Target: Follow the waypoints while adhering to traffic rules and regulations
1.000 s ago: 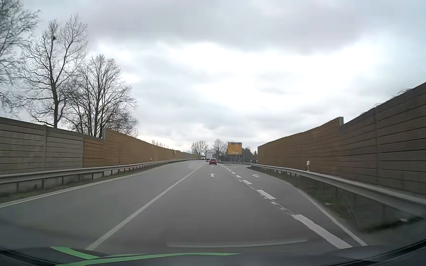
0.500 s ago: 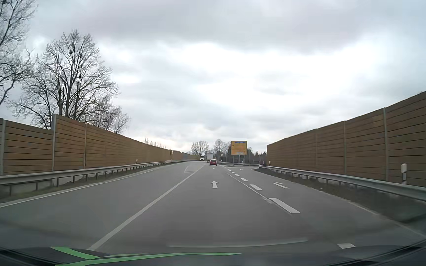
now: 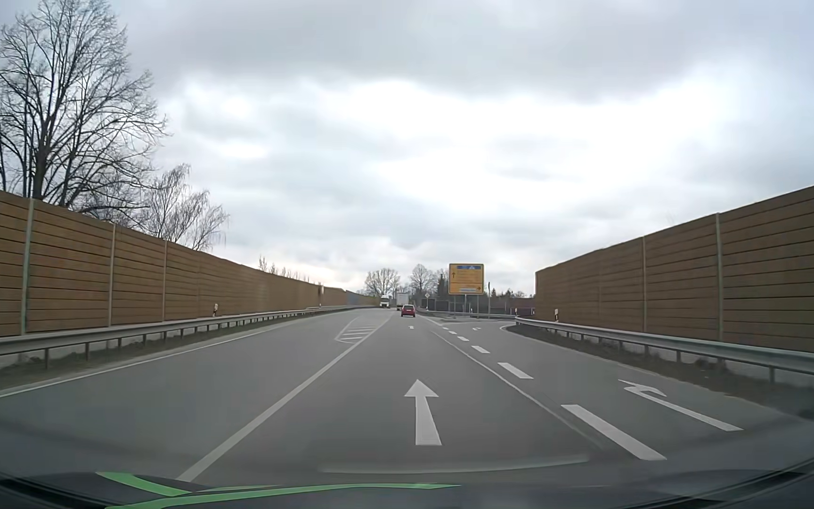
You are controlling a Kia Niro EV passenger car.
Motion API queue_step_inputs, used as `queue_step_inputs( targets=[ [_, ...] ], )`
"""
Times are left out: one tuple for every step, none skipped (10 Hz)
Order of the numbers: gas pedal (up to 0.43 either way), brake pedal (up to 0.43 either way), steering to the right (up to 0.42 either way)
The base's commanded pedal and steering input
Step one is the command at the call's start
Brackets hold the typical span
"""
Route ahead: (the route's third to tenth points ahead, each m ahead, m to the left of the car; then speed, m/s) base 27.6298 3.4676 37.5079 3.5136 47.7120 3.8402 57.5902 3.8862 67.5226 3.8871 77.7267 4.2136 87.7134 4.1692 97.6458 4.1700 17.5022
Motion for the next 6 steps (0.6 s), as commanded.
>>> queue_step_inputs(
  targets=[
    [0.189,0.000,0.001],
    [0.189,0.000,0.000],
    [0.189,0.000,0.000],
    [0.189,0.000,0.001],
    [0.189,0.000,0.001],
    [0.189,0.000,0.001]
  ],
)
